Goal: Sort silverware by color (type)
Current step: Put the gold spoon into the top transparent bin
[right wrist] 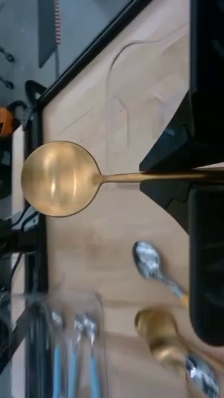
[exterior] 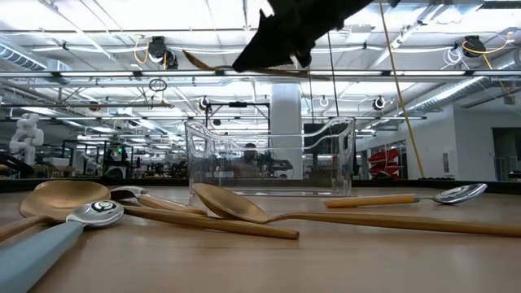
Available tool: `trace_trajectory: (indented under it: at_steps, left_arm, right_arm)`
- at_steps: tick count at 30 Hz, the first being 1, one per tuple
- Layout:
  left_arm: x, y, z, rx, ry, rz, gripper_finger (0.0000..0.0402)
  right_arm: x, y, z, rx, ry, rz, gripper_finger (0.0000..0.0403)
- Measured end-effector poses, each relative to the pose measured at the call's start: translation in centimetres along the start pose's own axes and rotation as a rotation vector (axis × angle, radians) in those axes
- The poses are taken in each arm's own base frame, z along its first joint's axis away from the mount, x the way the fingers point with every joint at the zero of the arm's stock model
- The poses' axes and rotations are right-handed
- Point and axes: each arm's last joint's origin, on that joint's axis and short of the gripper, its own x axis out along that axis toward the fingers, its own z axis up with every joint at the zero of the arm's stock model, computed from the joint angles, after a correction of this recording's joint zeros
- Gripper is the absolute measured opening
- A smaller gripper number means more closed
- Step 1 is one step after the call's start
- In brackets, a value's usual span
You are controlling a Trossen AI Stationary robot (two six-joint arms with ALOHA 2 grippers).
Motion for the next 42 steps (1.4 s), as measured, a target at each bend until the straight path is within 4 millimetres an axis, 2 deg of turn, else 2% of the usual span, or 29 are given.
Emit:
trace_trajectory:
  at_steps: [11, 23, 30, 42]
  left_arm:
    - [0.0, 0.0, 0.0, -0.012, 0.000, 0.000, 0.0117]
    - [0.0, 0.0, 0.0, -0.014, 0.000, 0.000, 0.0117]
    - [0.6, 0.4, 0.2, -0.020, 0.004, 0.017, 0.0117]
    - [1.6, 1.1, 0.4, -0.074, 0.014, 0.050, 0.0117]
  right_arm:
    - [1.4, -3.7, -0.6, 0.019, 0.118, -0.003, 0.0011]
    - [2.0, -6.4, -1.4, 0.022, 0.225, -0.080, 0.0011]
    - [2.6, -7.2, -1.7, 0.030, 0.243, -0.104, 0.0011]
    - [5.9, -7.5, -5.1, -0.009, 0.364, -0.132, 0.0013]
